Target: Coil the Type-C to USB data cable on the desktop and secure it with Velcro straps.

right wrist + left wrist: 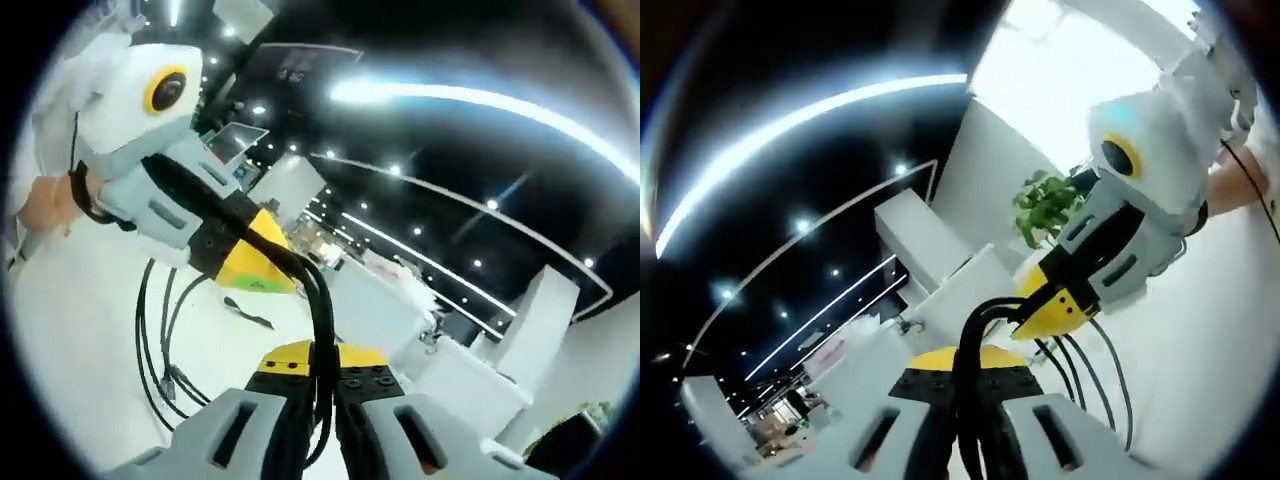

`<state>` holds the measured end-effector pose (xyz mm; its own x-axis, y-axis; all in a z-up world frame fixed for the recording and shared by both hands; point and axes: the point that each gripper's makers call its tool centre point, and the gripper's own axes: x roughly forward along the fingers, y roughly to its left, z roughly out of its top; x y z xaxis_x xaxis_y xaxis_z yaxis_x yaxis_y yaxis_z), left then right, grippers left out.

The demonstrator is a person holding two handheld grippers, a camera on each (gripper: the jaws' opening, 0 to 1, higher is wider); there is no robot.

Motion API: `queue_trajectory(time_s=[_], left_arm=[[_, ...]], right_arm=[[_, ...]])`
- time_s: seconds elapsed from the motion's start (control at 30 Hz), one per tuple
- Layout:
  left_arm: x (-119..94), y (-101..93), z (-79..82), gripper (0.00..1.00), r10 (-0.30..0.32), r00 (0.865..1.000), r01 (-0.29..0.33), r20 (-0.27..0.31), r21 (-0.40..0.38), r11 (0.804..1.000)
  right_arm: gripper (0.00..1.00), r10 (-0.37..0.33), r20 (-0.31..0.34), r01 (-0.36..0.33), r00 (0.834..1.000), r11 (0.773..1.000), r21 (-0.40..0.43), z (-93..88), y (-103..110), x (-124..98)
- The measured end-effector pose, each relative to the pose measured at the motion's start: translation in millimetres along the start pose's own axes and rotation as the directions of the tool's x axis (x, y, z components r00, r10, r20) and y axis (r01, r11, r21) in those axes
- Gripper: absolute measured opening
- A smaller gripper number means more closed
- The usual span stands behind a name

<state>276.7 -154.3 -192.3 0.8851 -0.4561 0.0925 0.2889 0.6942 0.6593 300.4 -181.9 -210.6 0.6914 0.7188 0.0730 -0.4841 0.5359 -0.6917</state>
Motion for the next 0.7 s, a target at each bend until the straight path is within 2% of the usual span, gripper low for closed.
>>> queue_trajectory(time_s=[0.07, 0.1, 0.17, 0.2, 0.23, 0.33, 0.37, 0.4, 0.43, 0.47, 0.5, 0.53, 0.57, 0.63, 0.67, 0.7], left_arm=[[-6, 4.6, -3.1, 0.06, -0.008, 1.000, 0.008, -0.022, -0.030, 1.000], [-10, 7.8, -3.6, 0.06, -0.010, 1.000, 0.009, -0.025, -0.044, 0.999], [-19, 14.6, -3.5, 0.06, -0.011, 1.000, 0.009, -0.029, -0.063, 0.998], [-25, 19.7, -3.4, 0.06, -0.007, 0.999, 0.005, -0.033, -0.081, 0.997], [-34, 26.7, -3.3, 0.06, -0.007, 0.999, 0.003, -0.034, -0.102, 0.995], [-50, 32.2, -16.2, 0.06, -0.034, 0.998, 0.023, -0.043, -0.226, 0.974], [-53, 32.5, -22.4, 0.06, -0.043, 0.998, 0.029, -0.053, -0.245, 0.969], [-55, 33.0, -40.0, 0.06, -0.054, 0.995, 0.029, -0.084, -0.276, 0.961], [-56, 33.3, -53.9, 0.06, -0.064, 0.992, 0.031, -0.109, -0.283, 0.959], [-57, 34.9, -68.2, 0.06, -0.059, 0.990, 0.017, -0.130, -0.303, 0.953], [-58, 37.5, -81.8, 0.06, -0.051, 0.987, 0.002, -0.149, -0.311, 0.950], [-60, 41.6, -95.0, 0.05, -0.039, 0.985, -0.016, -0.170, -0.309, 0.951], [-63, 48.5, -110.5, 0.05, -0.012, 0.978, -0.055, -0.208, -0.313, 0.948], [-71, 60.1, -137.8, 0.05, 0.024, 0.964, -0.109, -0.265, -0.312, 0.944], [-74, 63.8, -146.1, 0.05, 0.032, 0.959, -0.124, -0.281, -0.315, 0.941], [-79, 72.1, -160.4, 0.05, 0.056, 0.953, -0.155, -0.298, -0.320, 0.935]], right_arm=[[0.04, 0.044, -0.025, -0.045, 0.999, 0.998, -0.038, 5.9, 6, 2], [0.04, 0.073, -0.033, -0.073, 0.997, 0.997, -0.020, 10.2, 8, 3], [0.03, 0.155, -0.027, -0.154, 0.987, 0.987, 0.055, 20.3, 14, 5], [0.03, 0.209, -0.016, -0.206, 0.978, 0.971, 0.122, 27.3, 16, 5], [0.03, 0.298, 0.003, -0.291, 0.955, 0.930, 0.223, 36.9, 22, 6], [0.02, 0.483, 0.040, -0.457, 0.875, 0.797, 0.395, 45.4, 43, 14], [0.02, 0.506, 0.040, -0.474, 0.862, 0.775, 0.418, 43.0, 49, 17], [0.03, 0.531, 0.041, -0.491, 0.847, 0.748, 0.446, 37.2, 61, 26], [0.03, 0.531, 0.035, -0.491, 0.846, 0.753, 0.439, 30.7, 70, 35], [0.04, 0.521, 0.044, -0.490, 0.852, 0.767, 0.413, 26.2, 80, 44], [0.05, 0.496, 0.075, -0.486, 0.865, 0.789, 0.376, 26.0, 83, 51], [0.07, 0.470, 0.118, -0.478, 0.875, 0.797, 0.368, 25.0, 88, 59], [0.10, 0.439, 0.192, -0.476, 0.878, 0.757, 0.449, 27.9, 92, 66], [0.16, 0.434, 0.290, -0.513, 0.853, 0.594, 0.620, 33.7, 94, 72], [0.17, 0.395, 0.329, -0.507, 0.858, 0.544, 0.669, 34.8, 85, 77], [0.17, 0.334, 0.359, -0.489, 0.872, 0.540, 0.685, 32.8, 72, 85]])
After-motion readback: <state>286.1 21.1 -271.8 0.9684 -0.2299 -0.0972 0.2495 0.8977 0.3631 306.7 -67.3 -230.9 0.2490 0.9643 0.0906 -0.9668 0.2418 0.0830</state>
